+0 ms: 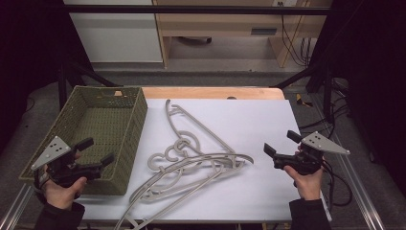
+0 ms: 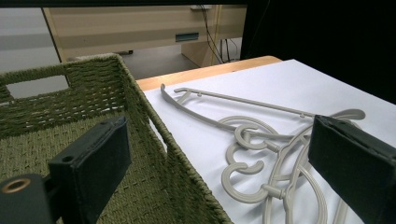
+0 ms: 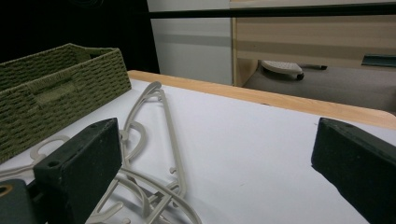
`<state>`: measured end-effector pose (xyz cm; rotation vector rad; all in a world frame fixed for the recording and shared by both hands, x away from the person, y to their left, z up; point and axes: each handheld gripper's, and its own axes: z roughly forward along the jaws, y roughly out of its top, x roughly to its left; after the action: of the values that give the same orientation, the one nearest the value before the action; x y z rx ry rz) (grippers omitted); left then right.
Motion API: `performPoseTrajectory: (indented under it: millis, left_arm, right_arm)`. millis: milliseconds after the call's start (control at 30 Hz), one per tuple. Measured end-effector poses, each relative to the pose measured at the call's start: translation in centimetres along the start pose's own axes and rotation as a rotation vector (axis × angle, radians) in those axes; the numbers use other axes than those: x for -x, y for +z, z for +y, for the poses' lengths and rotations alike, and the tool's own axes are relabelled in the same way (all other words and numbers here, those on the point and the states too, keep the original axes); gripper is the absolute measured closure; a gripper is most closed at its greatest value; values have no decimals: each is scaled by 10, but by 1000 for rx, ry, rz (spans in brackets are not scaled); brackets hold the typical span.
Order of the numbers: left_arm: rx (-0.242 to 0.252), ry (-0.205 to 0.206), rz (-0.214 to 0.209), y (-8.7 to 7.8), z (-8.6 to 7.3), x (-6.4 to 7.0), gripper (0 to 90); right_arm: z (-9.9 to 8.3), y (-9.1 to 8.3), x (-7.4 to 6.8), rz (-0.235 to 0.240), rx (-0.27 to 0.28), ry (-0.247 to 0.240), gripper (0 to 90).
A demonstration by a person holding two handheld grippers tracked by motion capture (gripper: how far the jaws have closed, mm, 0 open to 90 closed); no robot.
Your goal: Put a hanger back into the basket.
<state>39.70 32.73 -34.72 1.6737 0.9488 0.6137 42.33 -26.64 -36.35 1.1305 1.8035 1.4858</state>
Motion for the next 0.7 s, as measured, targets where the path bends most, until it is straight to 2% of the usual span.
performPoseTrajectory:
  millis: [267,567,667,700]
  left_arm:
    - [-31,29,-20,4,-1,9,65]
    - [-91,91,-65,16,-2,31,94]
    - [-147,141,-85,26,-4,47,107]
    - [-147,141,-85,26,-4,47,111]
  right_arm:
    - [1,-2,0,-4,0,3,21]
    - [2,-2,-3,4,-11,-20,21]
    - [3,-1,-6,13,-20,-28,21]
    - [3,-1,-6,13,-20,-28,21]
